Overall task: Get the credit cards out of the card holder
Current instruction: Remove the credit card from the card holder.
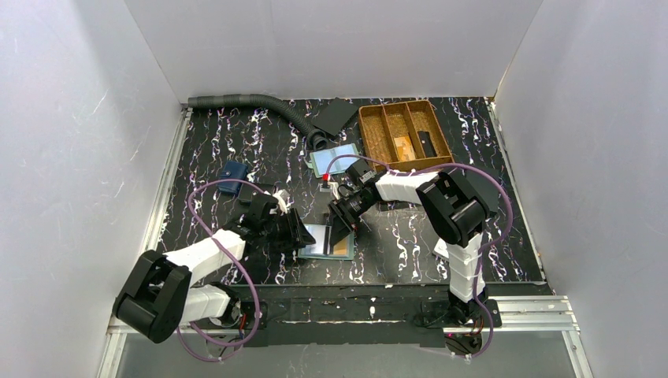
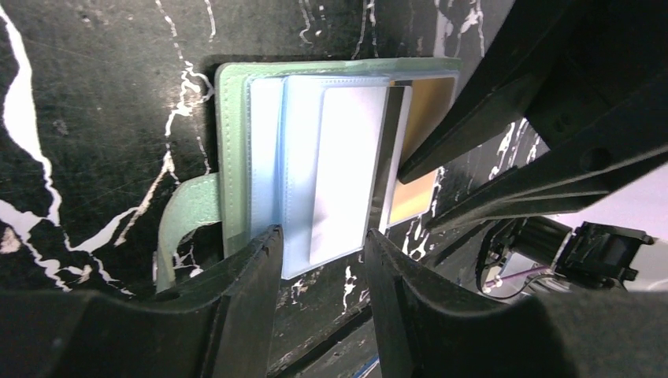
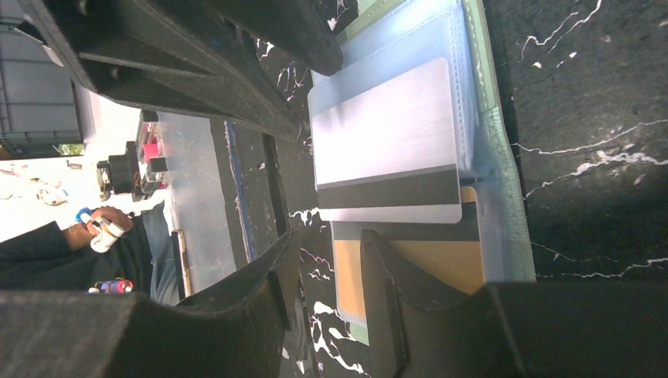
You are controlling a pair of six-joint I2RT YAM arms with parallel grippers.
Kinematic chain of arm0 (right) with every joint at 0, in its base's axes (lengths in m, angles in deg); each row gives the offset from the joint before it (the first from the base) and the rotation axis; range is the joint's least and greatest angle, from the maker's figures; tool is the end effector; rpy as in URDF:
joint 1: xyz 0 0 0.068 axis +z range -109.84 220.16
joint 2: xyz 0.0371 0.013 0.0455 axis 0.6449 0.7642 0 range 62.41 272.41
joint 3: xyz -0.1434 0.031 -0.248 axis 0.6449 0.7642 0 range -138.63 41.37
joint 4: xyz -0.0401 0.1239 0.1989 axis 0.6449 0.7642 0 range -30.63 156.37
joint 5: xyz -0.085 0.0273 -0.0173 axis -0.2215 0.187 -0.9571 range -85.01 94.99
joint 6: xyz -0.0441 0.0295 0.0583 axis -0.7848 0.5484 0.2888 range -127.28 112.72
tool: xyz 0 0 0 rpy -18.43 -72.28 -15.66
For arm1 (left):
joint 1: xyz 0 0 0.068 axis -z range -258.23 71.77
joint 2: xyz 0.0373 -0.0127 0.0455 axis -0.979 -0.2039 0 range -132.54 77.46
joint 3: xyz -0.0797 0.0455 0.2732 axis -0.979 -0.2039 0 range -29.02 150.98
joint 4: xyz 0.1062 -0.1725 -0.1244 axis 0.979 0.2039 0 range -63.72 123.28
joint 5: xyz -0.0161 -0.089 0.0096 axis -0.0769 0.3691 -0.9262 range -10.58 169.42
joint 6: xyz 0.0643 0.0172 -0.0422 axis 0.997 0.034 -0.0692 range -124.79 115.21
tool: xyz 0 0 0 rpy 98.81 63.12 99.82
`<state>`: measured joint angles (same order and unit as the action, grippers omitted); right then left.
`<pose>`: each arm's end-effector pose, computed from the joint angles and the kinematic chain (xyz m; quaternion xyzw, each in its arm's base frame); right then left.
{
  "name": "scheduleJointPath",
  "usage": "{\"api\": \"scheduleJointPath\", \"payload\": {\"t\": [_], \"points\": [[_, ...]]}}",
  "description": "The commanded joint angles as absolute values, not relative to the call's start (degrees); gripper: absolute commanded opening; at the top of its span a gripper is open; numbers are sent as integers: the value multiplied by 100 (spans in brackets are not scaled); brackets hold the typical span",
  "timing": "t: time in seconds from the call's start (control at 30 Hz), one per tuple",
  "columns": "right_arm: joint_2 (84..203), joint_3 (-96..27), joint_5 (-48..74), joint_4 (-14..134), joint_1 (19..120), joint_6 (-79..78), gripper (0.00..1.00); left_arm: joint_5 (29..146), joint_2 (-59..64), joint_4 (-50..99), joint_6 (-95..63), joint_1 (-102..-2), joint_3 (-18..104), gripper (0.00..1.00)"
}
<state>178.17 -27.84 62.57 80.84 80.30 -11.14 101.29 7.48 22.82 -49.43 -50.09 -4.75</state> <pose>0.2517 0.2868 0.1451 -0.4074 0.7633 0.5012 0.0116 0.1836 -0.1268 0.1693 -0.0527 0.8995 -0.3755 0.2171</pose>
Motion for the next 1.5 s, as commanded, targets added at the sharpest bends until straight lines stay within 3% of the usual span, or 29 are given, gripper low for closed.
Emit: {"api": "scheduleJointPath", "payload": {"t": [0.0, 0.17, 0.4, 0.7, 0.77, 0.8, 0.83, 1.47], "points": [[18066, -2850, 5808, 8064, 8068, -1150, 43, 10417, 1005, 2065, -5074, -5008, -471, 41], [18089, -2852, 5972, 8015, 8068, -1054, 43, 10514, 913, 1890, -5169, -5010, -520, 42], [18019, -2705, 6089, 7623, 8059, -564, 45, 10444, 449, 1819, -5168, -5010, -562, 24], [18010, -2755, 5902, 7744, 8059, -646, 45, 10475, 198, 1702, -5177, -5011, -553, 20], [18018, -2810, 5888, 7842, 8049, -704, 46, 10518, 220, 1620, -5205, -5011, -564, 14], [18020, -2847, 5889, 7916, 8043, -705, 46, 10545, 215, 1579, -5217, -5016, -571, 4], [18006, -2910, 5881, 8025, 8015, -893, 46, 10566, 211, 1540, -5235, -5006, -585, 0], [17608, -3039, 5212, 8560, 7555, -1313, 55, 10666, -392, 662, -5761, -5019, -961, 0]]}}
